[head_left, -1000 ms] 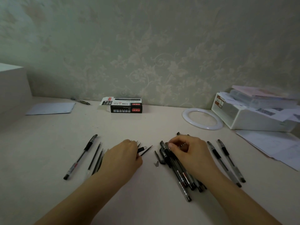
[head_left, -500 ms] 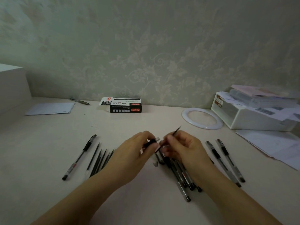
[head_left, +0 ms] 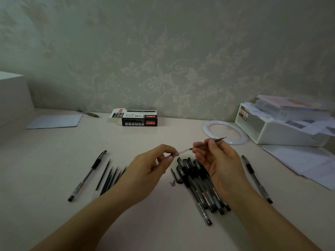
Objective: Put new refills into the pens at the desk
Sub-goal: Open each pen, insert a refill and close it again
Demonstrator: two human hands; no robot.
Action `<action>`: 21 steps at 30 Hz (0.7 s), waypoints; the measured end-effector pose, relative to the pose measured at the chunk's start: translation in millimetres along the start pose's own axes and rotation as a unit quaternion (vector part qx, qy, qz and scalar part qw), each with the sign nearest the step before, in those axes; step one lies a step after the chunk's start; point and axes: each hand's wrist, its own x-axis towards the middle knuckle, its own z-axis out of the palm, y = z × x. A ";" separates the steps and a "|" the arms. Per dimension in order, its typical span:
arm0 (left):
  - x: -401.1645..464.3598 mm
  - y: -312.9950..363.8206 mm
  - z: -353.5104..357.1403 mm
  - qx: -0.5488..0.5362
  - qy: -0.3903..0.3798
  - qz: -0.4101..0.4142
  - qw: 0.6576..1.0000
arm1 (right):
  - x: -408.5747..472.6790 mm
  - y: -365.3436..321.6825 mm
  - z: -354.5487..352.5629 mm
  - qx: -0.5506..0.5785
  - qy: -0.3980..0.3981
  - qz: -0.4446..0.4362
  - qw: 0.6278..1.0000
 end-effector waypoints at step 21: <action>-0.5 -1.4 2.6 -0.017 0.001 0.006 1.000 | -10.8 11.4 3.0 -0.363 -0.165 -0.087 0.913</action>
